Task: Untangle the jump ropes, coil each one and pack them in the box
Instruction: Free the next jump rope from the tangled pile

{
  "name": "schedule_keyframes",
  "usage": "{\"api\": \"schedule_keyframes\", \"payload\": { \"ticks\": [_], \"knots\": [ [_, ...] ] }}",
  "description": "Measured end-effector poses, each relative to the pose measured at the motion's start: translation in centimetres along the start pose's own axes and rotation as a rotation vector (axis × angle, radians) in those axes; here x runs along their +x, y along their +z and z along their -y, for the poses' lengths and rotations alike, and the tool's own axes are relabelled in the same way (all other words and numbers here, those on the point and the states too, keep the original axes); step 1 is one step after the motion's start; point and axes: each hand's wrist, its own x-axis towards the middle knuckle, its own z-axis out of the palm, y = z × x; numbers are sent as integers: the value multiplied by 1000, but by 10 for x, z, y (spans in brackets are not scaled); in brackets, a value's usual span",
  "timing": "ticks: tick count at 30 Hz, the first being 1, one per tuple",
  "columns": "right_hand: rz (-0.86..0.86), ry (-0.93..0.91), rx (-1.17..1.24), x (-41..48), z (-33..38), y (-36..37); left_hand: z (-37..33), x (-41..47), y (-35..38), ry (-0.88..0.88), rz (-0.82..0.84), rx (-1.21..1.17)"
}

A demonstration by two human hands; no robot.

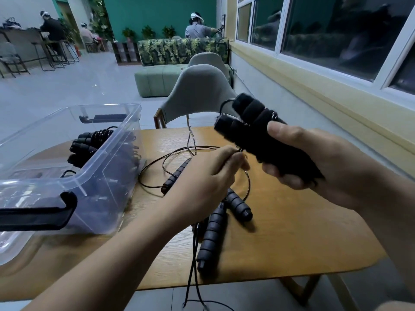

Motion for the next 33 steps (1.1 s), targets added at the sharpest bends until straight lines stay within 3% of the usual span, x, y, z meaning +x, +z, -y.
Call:
{"api": "schedule_keyframes", "payload": {
  "ticks": [3,4,5,10,17,24,28,33],
  "knots": [
    [-44,-88,-103,36,6,-6,4,-1,3,57,-5,149],
    [-178,-86,-151,44,20,-5,3,-2,4,79,-7,195],
    [-209,-89,-115,46,16,-13,2,-4,5,107,-5,230],
    [-224,-45,-259,51,3,-17,-5,-6,0,171,-10,235],
    [6,147,-502,48,-1,-11,-6,-8,-15,200,-48,179],
    [366,311,-618,44,-1,-9,-9,-9,-21,194,83,143],
    [558,356,-540,43,-1,-10,-7,-8,-27,181,200,27],
    [685,211,-339,39,3,-14,-3,-6,-27,138,278,-342]
  ]
}}
